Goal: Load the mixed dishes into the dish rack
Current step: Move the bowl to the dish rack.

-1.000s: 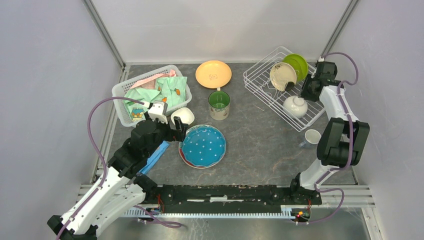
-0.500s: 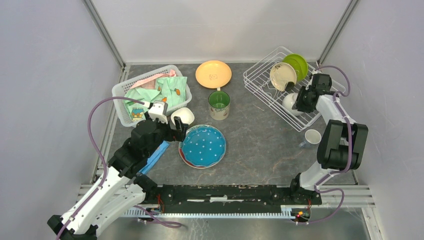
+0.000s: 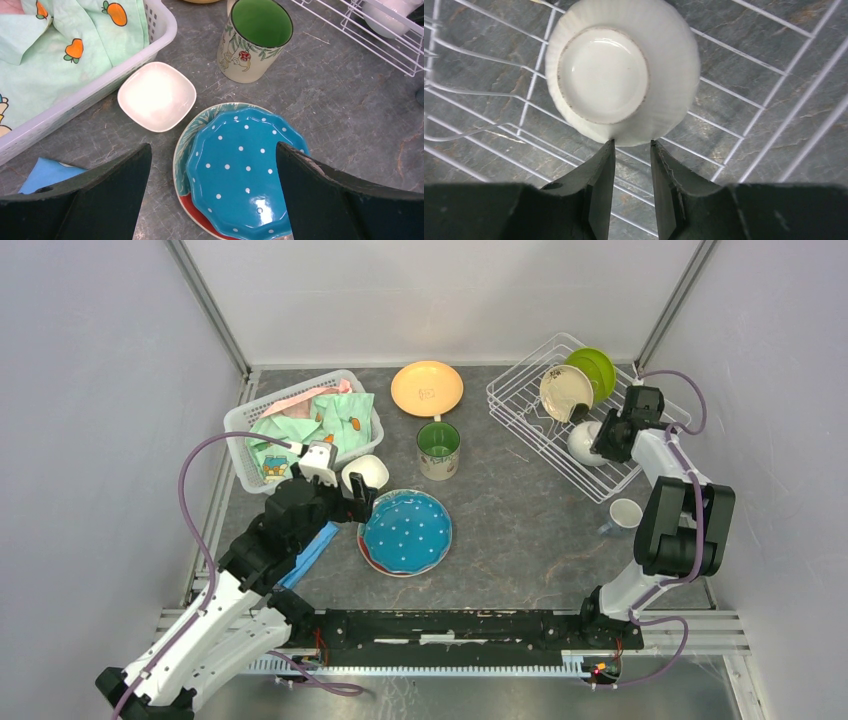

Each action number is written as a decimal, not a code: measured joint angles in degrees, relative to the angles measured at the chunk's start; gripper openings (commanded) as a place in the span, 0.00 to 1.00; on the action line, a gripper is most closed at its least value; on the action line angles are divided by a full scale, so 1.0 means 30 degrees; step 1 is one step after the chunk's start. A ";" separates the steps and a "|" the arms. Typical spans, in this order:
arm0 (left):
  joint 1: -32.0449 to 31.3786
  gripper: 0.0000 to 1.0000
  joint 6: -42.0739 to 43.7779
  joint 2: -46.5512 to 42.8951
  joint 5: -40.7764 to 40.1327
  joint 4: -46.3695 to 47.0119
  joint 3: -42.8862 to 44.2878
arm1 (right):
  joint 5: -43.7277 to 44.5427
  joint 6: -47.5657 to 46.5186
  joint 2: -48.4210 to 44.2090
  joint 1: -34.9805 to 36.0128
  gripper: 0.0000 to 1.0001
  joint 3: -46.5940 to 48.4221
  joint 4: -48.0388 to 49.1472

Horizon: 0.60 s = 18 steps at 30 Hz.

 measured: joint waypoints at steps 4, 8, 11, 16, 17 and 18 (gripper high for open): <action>0.0000 1.00 0.0000 0.0124 0.0000 0.0000 0.0000 | -0.1260 0.0474 -0.0160 0.0087 0.38 -0.0262 0.0408; 0.0000 1.00 0.0000 0.0153 0.0000 0.0000 0.0000 | -0.2667 0.1151 -0.0430 0.0262 0.38 -0.0860 0.1078; 0.0000 1.00 0.0000 0.0153 0.0000 0.0000 0.0000 | -0.3162 0.1566 -0.0415 0.0342 0.38 -0.1086 0.1581; 0.0000 1.00 0.0000 0.0153 -0.0007 0.0000 0.0000 | -0.2965 0.2004 0.0168 0.0372 0.38 -0.1049 0.2477; 0.0000 1.00 0.0000 0.0153 -0.0015 0.0000 0.0000 | -0.2732 0.2011 0.0379 0.0379 0.38 -0.1005 0.2579; 0.0000 1.00 0.0000 0.0153 -0.0015 0.0000 0.0000 | -0.2412 0.2004 0.0619 0.0372 0.38 -0.0940 0.2645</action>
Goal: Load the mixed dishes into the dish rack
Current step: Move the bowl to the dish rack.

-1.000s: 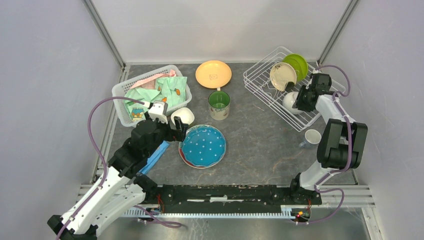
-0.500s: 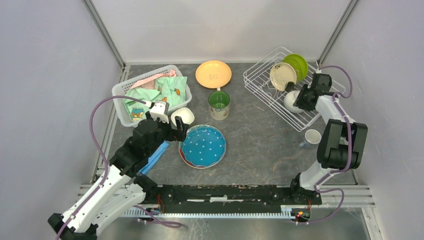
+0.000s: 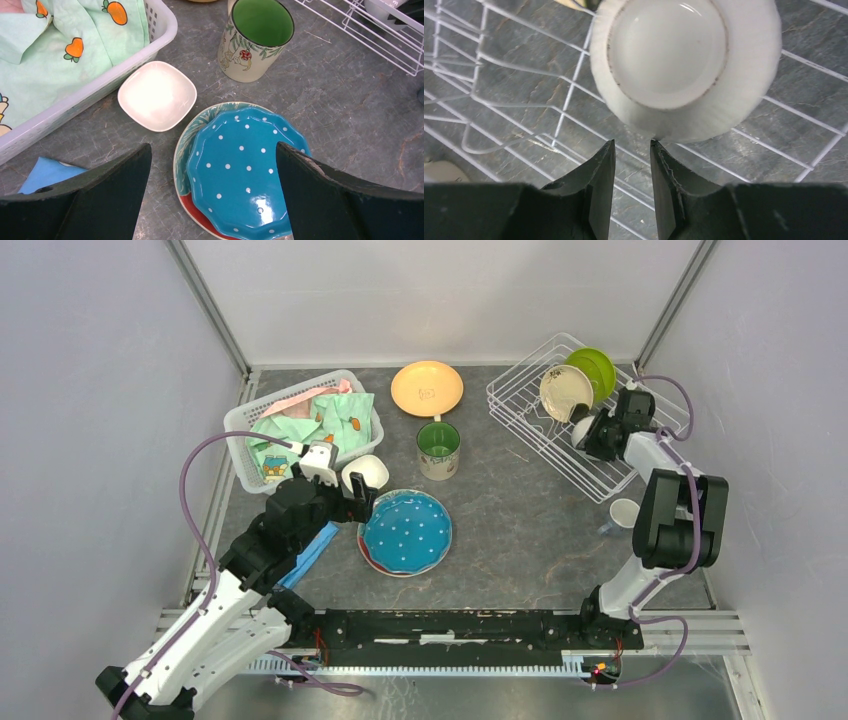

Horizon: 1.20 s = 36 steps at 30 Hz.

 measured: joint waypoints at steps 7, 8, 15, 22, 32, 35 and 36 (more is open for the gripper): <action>0.0000 1.00 0.0000 0.0007 -0.0073 0.0000 0.0000 | 0.1960 -0.0386 0.0947 -0.0087 0.38 0.0954 -0.0080; 0.0000 1.00 0.0000 0.0022 -0.0073 0.0000 0.0000 | 0.2193 -0.0466 0.0984 -0.0138 0.38 0.1107 -0.0087; 0.0000 1.00 0.0000 0.0270 -0.0073 -0.0007 0.0000 | 0.3439 -0.0874 0.1450 -0.0517 0.38 0.2455 0.0066; 0.0000 1.00 0.0000 0.0423 -0.0073 0.0000 0.0000 | 0.3162 -0.1596 0.2098 -0.0882 0.39 0.2885 0.0663; 0.0000 1.00 0.0000 0.0597 -0.0095 0.0000 0.0000 | 0.4000 -0.1676 0.1785 -0.1202 0.39 0.1566 0.2237; 0.0000 1.00 0.0000 0.0692 -0.0109 -0.0007 0.0000 | 0.4240 -0.1676 0.1741 -0.1443 0.39 0.1486 0.2492; 0.0000 1.00 0.0000 0.0714 -0.0131 -0.0007 0.0000 | 0.4226 -0.1683 0.1741 -0.1523 0.39 0.1486 0.2623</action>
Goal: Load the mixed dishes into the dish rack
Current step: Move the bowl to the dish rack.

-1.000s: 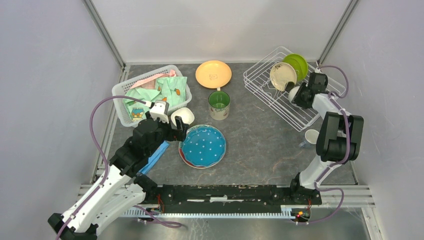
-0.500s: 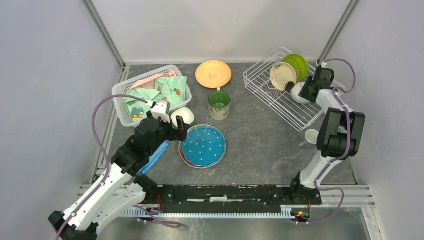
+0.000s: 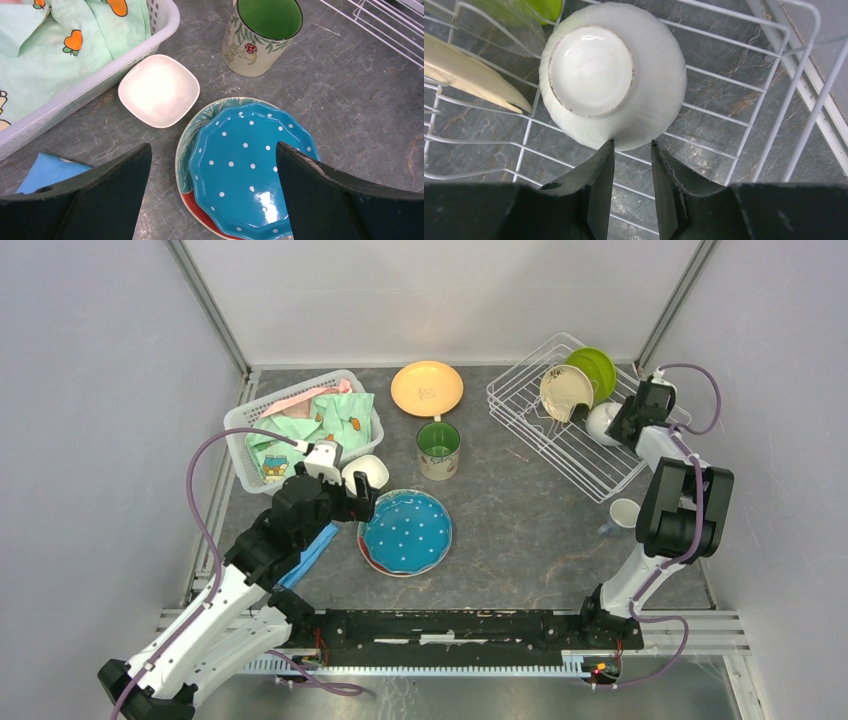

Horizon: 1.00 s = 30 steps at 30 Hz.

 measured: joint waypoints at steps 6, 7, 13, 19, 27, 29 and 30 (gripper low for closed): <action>0.0000 1.00 0.0000 0.0000 -0.0015 0.0000 0.0000 | -0.0087 -0.0248 0.0379 -0.0233 0.39 0.0750 0.0138; 0.0000 1.00 0.0000 0.0000 -0.0015 0.0000 0.0000 | -0.0080 -0.0299 0.0408 -0.0233 0.39 0.0816 0.0131; 0.0000 1.00 0.0007 -0.0109 -0.0015 0.0000 0.0000 | 0.0204 -0.0495 0.0430 -0.0233 0.40 0.1275 -0.0058; 0.0000 1.00 0.0000 -0.0262 -0.0015 0.0000 0.0000 | 0.0925 -0.0692 0.0546 -0.0248 0.41 0.2266 -0.0335; 0.0000 1.00 0.0000 -0.0860 -0.0029 0.0000 0.0000 | 0.0765 -0.0699 -0.0882 -0.0102 0.45 0.1872 -0.2091; 0.0000 1.00 0.0000 -0.0867 -0.0029 0.0000 0.0000 | 0.0612 -0.0699 -0.1814 0.0022 0.46 0.1530 -0.2514; 0.0000 1.00 0.0000 -0.0860 -0.0029 0.0000 0.0000 | 0.0437 -0.0707 -0.2390 0.0109 0.46 0.1311 -0.2776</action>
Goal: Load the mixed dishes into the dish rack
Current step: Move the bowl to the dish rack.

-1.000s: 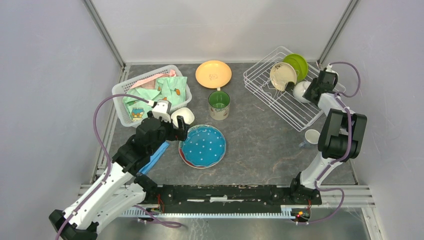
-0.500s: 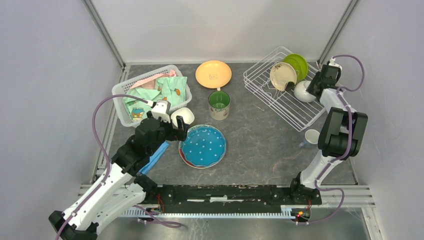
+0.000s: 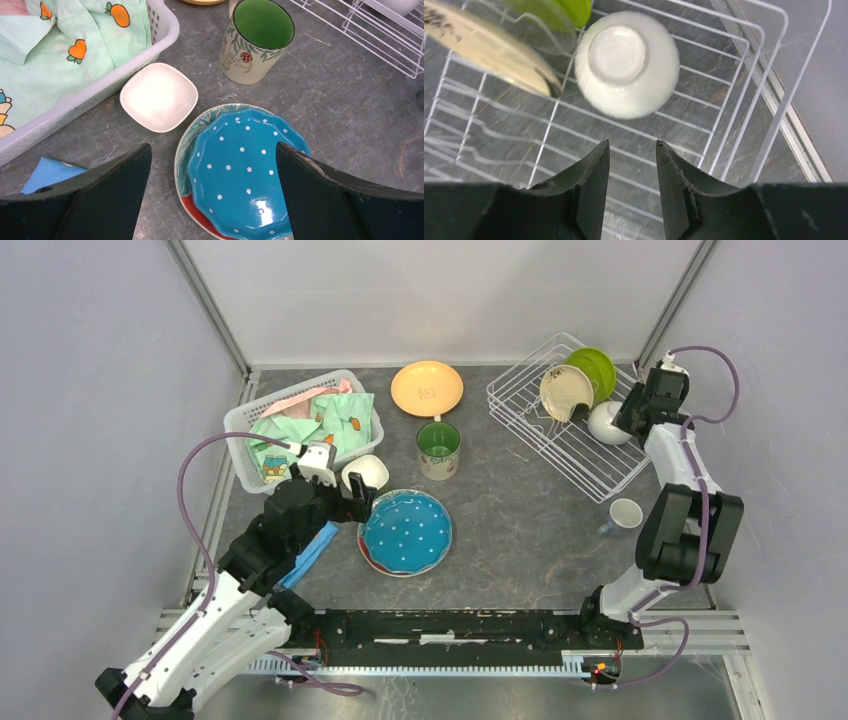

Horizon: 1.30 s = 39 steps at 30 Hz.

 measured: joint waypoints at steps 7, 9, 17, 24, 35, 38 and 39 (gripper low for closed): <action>0.0000 1.00 0.0000 0.0087 0.0022 -0.0029 0.0000 | -0.0342 0.0087 -0.3206 0.0503 0.48 -0.1020 -0.2302; 0.0000 1.00 0.0000 0.0058 0.0022 -0.0044 0.0000 | -0.0510 0.0313 -0.4167 0.0466 0.48 -0.1632 -0.3096; 0.0000 1.00 0.0000 -0.0168 0.0051 -0.0087 0.0000 | 0.0692 0.2025 -0.5187 0.0313 0.48 -0.2069 -0.7344; 0.0000 1.00 0.0000 -0.0219 0.0189 -0.0087 0.0000 | 0.1282 0.2062 -0.8437 0.0284 0.49 -0.4386 -0.8284; 0.0000 1.00 0.0000 -0.0481 0.0248 -0.0087 0.0000 | -0.0313 -0.0291 -0.9967 0.0284 0.48 -0.6972 -0.7490; 0.0000 1.00 0.0000 -0.0525 0.0299 -0.0080 0.0000 | -0.0736 -0.1071 -0.9952 0.0284 0.48 -0.7140 -0.7133; 0.0000 1.00 0.0000 -0.0539 0.0350 -0.0087 0.0000 | -0.0947 -0.1268 -0.9996 0.0284 0.47 -0.7278 -0.6914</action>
